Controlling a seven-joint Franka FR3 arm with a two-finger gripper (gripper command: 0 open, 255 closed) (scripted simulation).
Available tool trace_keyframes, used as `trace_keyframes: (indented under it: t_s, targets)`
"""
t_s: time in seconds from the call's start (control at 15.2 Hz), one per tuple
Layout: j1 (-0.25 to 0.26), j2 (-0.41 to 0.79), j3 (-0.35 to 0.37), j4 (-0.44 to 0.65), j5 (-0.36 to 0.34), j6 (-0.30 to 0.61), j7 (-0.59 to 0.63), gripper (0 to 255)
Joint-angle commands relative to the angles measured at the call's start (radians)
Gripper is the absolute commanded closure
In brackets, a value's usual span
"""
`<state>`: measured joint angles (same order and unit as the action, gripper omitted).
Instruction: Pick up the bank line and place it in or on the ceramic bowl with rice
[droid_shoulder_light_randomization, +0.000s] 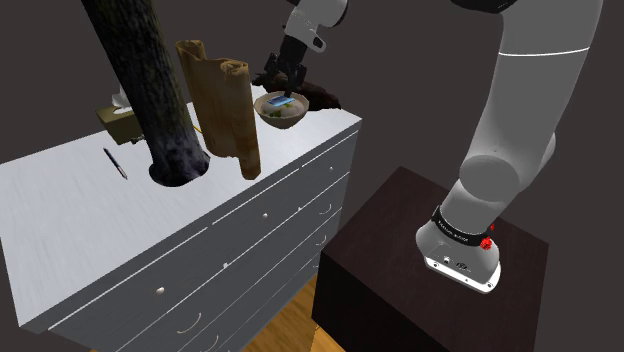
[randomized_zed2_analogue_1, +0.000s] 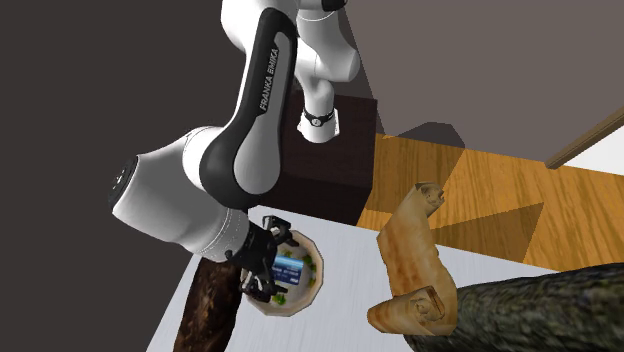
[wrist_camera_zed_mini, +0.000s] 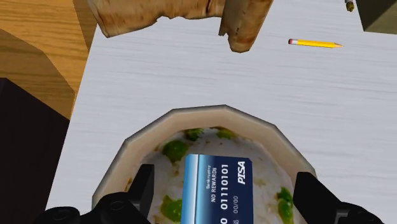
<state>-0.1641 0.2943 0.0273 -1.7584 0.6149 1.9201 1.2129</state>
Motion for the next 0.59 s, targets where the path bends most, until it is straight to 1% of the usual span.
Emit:
trace_keyframes:
  t_s: [0.0, 0.07, 0.53]
  targets:
    - [-0.014, -0.009, -0.009, 0.039, -0.011, -0.052, 0.011, 0]
    - [-0.021, -0.013, -0.013, 0.056, -0.015, -0.075, 0.014, 0]
    - [-0.020, -0.013, -0.013, 0.056, -0.015, -0.075, 0.014, 0]
